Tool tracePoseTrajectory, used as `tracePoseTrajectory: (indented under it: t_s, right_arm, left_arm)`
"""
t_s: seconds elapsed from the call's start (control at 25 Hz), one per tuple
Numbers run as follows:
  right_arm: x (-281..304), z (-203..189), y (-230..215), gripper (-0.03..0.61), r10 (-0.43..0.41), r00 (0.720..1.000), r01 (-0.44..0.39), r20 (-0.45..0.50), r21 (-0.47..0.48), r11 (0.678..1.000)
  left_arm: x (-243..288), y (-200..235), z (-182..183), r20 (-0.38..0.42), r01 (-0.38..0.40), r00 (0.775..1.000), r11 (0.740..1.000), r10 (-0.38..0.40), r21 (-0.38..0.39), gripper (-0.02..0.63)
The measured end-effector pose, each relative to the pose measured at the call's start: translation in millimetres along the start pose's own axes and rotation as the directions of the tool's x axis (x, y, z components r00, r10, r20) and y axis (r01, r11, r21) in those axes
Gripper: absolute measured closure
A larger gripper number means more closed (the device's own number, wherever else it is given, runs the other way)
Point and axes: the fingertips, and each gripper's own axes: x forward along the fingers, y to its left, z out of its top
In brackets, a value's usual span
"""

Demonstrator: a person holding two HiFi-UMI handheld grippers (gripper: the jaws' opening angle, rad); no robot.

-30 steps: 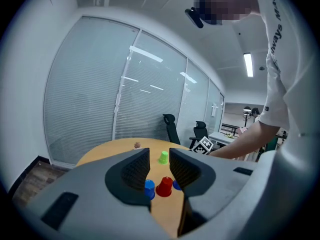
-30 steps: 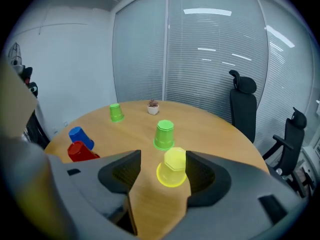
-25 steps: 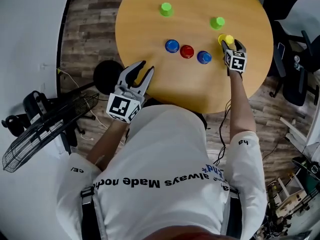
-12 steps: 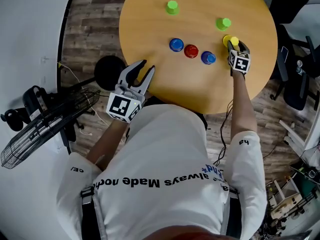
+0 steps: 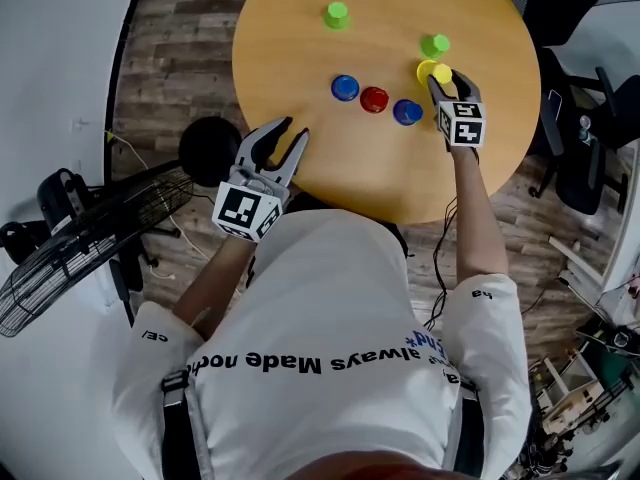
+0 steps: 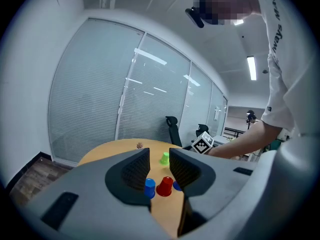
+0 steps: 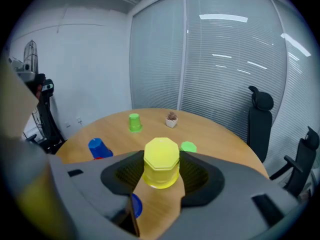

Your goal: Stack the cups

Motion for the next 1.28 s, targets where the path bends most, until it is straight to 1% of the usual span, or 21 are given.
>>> tracePoseTrajectory:
  t_s: [0.2, 0.36, 0.6, 0.76, 0.88, 1.04, 1.16, 1.24, 1.28]
  right_arm:
    - [-6.6, 21.9, 59.5, 0.344, 0.109, 0.994, -0.108, 0.015, -0.074, 0.991]
    - [-6.3, 30.7, 107.3, 0.344, 0.186, 0.982, -0.183, 0.017, -0.108, 0.977]
    - [0.6, 34.3, 153.4, 0.344, 0.258, 0.966, -0.257, -0.010, -0.151, 0.955]
    - [7.2, 30.5, 168.9, 0.342, 0.275, 0.961, -0.277, -0.033, -0.172, 0.945]
    - [10.8, 24.8, 171.1, 0.339, 0.274, 0.961, -0.276, -0.037, -0.165, 0.947]
    - [13.4, 16.5, 177.7, 0.310, 0.293, 0.955, -0.297, -0.047, -0.146, 0.944]
    - [4.5, 25.8, 175.9, 0.296, 0.316, 0.949, -0.313, 0.002, -0.123, 0.942]
    - [-8.9, 38.7, 170.6, 0.296, 0.337, 0.939, -0.330, 0.063, -0.096, 0.939]
    - [-16.6, 46.3, 165.5, 0.296, 0.343, 0.934, -0.338, 0.101, -0.064, 0.939]
  left_arm:
    - [-10.2, -1.6, 0.6, 0.015, -0.004, 1.000, 1.000, 0.004, -0.005, 0.477]
    - [-16.6, -0.3, -3.3, 0.016, -0.012, 1.000, 1.000, 0.012, -0.004, 0.477]
    - [-19.4, 2.2, 0.7, 0.028, -0.022, 0.999, 1.000, 0.022, -0.005, 0.477]
    - [-21.5, 6.6, 0.8, 0.031, -0.031, 0.999, 0.999, 0.031, -0.011, 0.477]
    - [-23.8, 8.0, -0.2, 0.029, -0.037, 0.999, 0.999, 0.037, -0.013, 0.477]
    - [-28.4, 12.3, -1.5, 0.030, -0.045, 0.999, 0.999, 0.046, -0.017, 0.477]
    - [-25.3, 13.6, -1.9, 0.027, -0.047, 0.999, 0.999, 0.047, -0.016, 0.477]
    - [-23.9, 13.5, -2.5, 0.026, -0.046, 0.999, 0.999, 0.046, -0.017, 0.477]
    - [-23.8, 13.3, -3.1, 0.026, -0.045, 0.999, 0.999, 0.045, -0.017, 0.477]
